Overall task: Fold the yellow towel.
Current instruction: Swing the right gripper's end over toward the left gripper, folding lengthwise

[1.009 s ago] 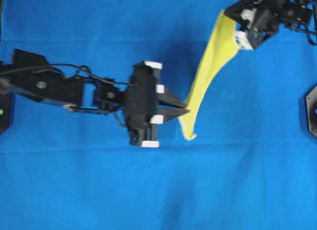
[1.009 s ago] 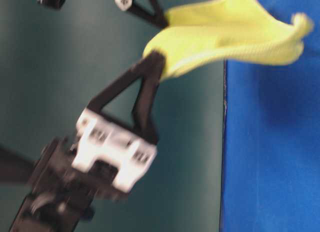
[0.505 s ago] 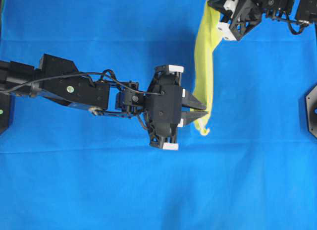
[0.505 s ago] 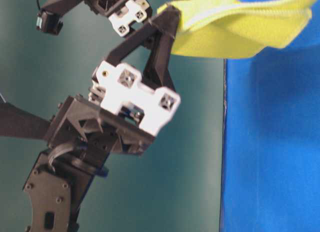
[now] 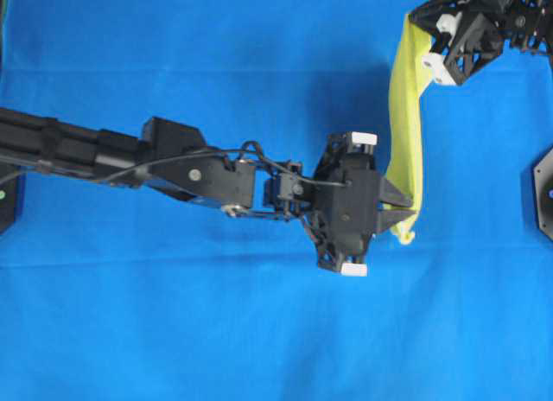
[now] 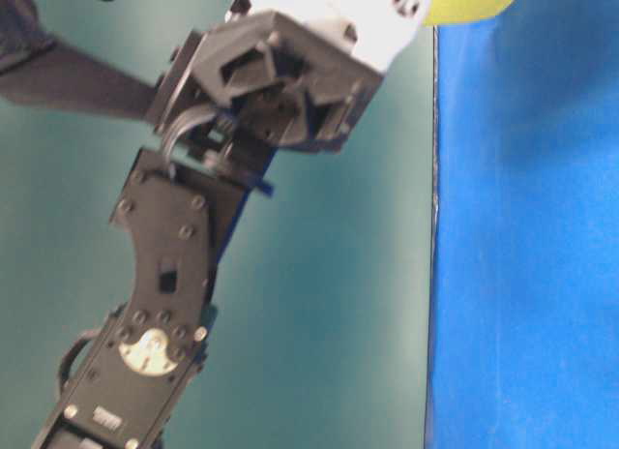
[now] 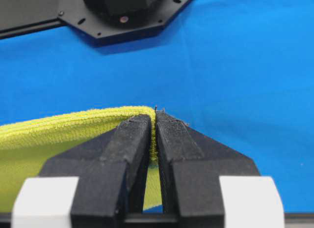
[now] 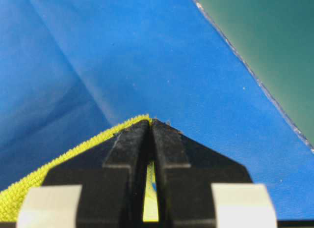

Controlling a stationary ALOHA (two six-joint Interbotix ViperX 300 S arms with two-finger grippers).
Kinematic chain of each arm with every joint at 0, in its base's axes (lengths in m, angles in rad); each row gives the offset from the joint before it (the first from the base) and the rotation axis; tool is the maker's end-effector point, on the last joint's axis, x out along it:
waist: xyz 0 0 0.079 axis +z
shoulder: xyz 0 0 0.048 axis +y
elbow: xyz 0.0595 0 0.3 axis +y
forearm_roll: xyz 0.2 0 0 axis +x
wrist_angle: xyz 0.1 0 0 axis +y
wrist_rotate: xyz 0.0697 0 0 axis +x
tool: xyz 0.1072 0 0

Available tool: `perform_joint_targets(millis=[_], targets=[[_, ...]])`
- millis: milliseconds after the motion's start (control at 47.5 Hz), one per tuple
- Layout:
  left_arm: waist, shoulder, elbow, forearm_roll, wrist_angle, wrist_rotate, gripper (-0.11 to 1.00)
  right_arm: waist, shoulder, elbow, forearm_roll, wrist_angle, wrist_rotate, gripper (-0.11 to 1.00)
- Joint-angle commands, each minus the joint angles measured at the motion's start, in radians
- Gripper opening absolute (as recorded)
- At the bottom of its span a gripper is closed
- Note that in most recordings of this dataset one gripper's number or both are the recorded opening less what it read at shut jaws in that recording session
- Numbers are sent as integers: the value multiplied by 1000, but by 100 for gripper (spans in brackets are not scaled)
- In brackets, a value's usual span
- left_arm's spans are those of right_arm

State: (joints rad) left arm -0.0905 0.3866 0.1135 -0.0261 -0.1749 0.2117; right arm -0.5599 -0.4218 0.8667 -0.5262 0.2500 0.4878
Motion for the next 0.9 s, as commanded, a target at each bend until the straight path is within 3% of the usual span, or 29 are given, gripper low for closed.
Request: perform_joint_targets(millis=[0, 210, 589, 883], targets=[[-37, -15, -28, 0, -3, -6, 2, -9, 29, -37, -5, -18, -3, 2], [-38, -66, 97, 0, -12, -67, 2, 28, 190, -118, -5, -94, -17, 2], [-84, -170, 371, -3, -161, -147, 2, 120, 437, -345, -5, -138, -40, 2], [-80, -196, 437, -3, -158, -173, 3, 123, 457, -353, -5, -135, -34, 2]])
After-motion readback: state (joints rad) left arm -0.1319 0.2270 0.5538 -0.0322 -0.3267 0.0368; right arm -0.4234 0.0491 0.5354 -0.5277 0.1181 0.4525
